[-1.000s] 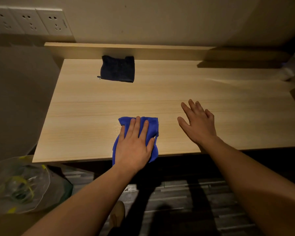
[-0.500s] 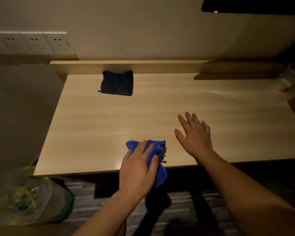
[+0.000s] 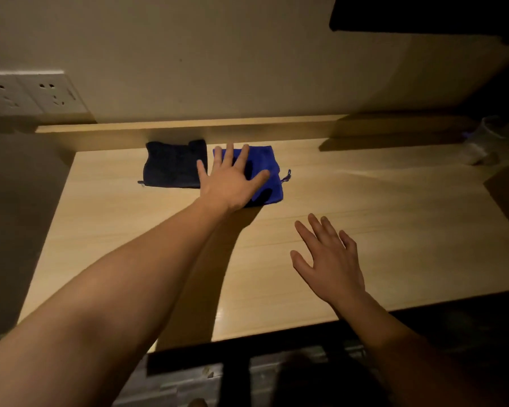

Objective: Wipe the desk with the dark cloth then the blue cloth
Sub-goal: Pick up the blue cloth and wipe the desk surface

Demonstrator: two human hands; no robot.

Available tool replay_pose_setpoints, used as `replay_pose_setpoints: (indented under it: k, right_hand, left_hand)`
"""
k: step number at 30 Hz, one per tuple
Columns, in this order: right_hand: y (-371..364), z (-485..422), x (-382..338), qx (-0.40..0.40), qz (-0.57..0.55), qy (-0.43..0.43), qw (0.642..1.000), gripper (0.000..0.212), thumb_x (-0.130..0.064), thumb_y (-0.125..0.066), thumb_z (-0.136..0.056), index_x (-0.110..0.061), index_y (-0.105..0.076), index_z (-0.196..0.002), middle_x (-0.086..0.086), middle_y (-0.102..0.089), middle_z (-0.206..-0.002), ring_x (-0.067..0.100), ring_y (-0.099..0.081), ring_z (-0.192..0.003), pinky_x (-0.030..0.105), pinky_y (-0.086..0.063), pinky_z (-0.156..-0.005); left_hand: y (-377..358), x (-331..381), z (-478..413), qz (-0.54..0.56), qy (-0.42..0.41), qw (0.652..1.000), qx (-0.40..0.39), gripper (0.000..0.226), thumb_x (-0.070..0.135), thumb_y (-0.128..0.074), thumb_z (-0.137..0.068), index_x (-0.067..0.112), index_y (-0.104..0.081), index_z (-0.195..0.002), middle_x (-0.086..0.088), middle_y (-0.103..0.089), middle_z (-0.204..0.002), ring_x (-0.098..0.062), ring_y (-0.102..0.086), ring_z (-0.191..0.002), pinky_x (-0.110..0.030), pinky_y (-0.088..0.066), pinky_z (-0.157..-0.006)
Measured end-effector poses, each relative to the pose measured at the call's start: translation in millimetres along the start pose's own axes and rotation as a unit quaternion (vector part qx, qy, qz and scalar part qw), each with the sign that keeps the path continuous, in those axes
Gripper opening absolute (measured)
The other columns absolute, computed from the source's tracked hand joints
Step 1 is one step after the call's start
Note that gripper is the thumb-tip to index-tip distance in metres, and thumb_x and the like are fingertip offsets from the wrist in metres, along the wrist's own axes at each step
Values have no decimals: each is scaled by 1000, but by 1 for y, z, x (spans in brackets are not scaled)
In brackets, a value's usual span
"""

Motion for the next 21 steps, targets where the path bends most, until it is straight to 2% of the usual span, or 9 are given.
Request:
replay_pose_setpoints:
  k: [4,8,13,15,18,21]
  right_hand:
    - [1,1,-1,-22,0,-4,1000,67,-66,-29,-98,-44,-23,-161,-10,-9,-173,11,-1,-159,46,-11,-125]
    - [18,-8,-17,-19,-35,-16,999,65,-62,-39,-96,-40,-35,-157,-6,-19,-172,12,-5,-159,44,-11,-122]
    - [39,-99,-91,31,-98,32,994,60,-56,-46,-100,-33,-39,-156,-3,-26,-170,19,-17,-157,47,-21,-122]
    - [35,-144,-118,12,-108,44,993,62,-58,-47,-101,-33,-37,-157,-2,-25,-170,21,-18,-157,48,-22,-122]
    - [21,-194,-139,-45,-53,62,996,68,-65,-43,-101,-35,-30,-160,-1,-21,-171,24,-15,-158,53,-21,-122]
    - [6,-217,-137,-97,-8,65,993,76,-76,-36,-96,-42,-20,-162,-4,-12,-173,23,-6,-159,57,-13,-123]
  left_hand:
    - [-23,-52,77,-8,13,999,39,80,75,-18,-103,33,-6,-171,-3,3,-180,-27,9,-165,-61,0,-131]
    - [-45,-97,121,-59,53,997,2,83,71,1,-98,32,2,-171,-3,14,-179,-25,16,-164,-58,3,-131]
    - [-53,-102,120,-63,48,997,19,78,68,-5,-102,32,5,-170,-3,14,-178,-24,19,-163,-56,8,-130]
    - [-54,-103,121,-66,47,997,17,76,67,-7,-104,31,7,-170,-4,15,-178,-25,20,-163,-57,8,-129]
    - [-52,-104,116,-65,51,997,-5,76,68,-6,-104,32,16,-168,-4,25,-175,-25,27,-161,-57,13,-128]
    - [-49,-105,110,-71,55,995,-41,79,72,-2,-101,33,24,-164,-4,33,-170,-27,31,-158,-59,16,-127]
Point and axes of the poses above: each hand's wrist, its own z-axis away from the middle knuckle, its own y-axis out of the back of the hand, x = y × z, the point moved 1 cm from there along -z, towards the middle knuckle
